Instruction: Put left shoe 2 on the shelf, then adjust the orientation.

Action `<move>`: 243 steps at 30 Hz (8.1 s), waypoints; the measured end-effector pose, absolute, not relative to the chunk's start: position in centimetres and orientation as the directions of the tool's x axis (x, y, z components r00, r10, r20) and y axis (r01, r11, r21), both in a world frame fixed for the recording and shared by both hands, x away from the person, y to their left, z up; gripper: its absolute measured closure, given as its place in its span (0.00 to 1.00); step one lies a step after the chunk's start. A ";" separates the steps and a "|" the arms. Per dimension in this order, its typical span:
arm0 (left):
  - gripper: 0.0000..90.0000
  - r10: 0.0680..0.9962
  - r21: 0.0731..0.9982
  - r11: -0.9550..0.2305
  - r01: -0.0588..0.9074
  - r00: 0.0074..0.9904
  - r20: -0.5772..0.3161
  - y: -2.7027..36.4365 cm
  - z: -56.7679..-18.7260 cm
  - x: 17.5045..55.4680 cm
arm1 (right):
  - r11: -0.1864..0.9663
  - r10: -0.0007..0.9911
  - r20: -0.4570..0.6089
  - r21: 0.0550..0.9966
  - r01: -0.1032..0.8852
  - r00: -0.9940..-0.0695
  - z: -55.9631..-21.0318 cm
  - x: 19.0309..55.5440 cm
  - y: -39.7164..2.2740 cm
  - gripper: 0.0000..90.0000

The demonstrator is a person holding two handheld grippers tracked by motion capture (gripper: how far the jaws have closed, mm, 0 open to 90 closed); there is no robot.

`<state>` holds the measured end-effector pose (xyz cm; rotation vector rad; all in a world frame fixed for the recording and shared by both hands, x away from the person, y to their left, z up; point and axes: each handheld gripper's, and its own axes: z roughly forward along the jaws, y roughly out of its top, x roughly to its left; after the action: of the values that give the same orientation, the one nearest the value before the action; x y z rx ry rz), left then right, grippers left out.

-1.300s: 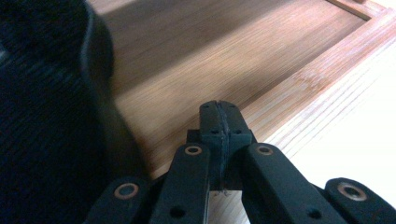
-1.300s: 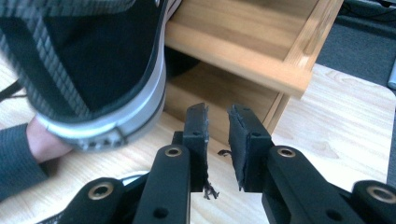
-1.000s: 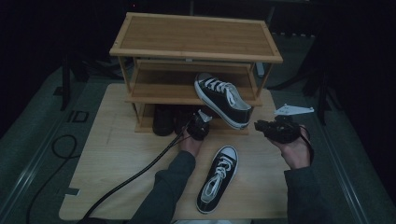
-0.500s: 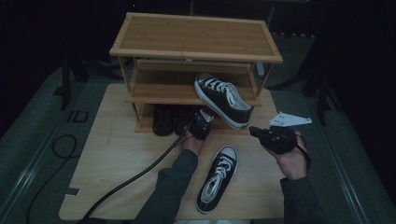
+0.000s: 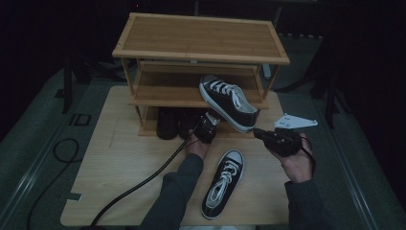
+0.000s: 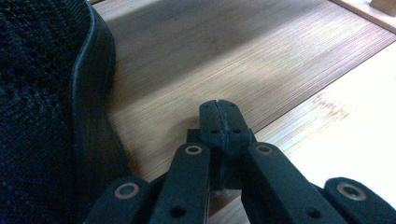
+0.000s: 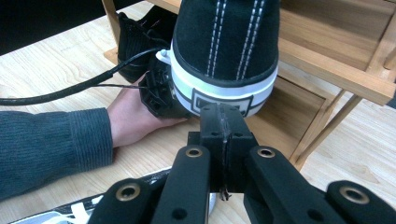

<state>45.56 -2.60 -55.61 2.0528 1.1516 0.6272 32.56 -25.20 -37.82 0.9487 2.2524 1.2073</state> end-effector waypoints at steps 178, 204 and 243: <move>1.00 0.885 0.770 -0.358 0.528 0.456 0.099 -3.2 -55.8 45.2 | 0.452 0.707 -0.011 0.776 0.440 -0.707 -42.1 35.2 -19.3 0.81; 1.00 0.885 0.770 -0.356 0.529 0.456 0.095 -3.2 -55.8 45.2 | 0.468 0.672 0.072 0.731 0.498 -0.737 -45.6 29.5 -19.9 0.70; 1.00 0.885 0.771 -0.354 0.529 0.456 0.093 -3.2 -55.8 45.2 | 0.572 0.678 0.048 0.592 0.568 -0.733 -48.4 26.7 -18.9 0.90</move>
<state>45.18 -3.18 -55.83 2.0294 1.1763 0.6722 26.73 -18.95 -48.41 1.0491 2.6176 0.8863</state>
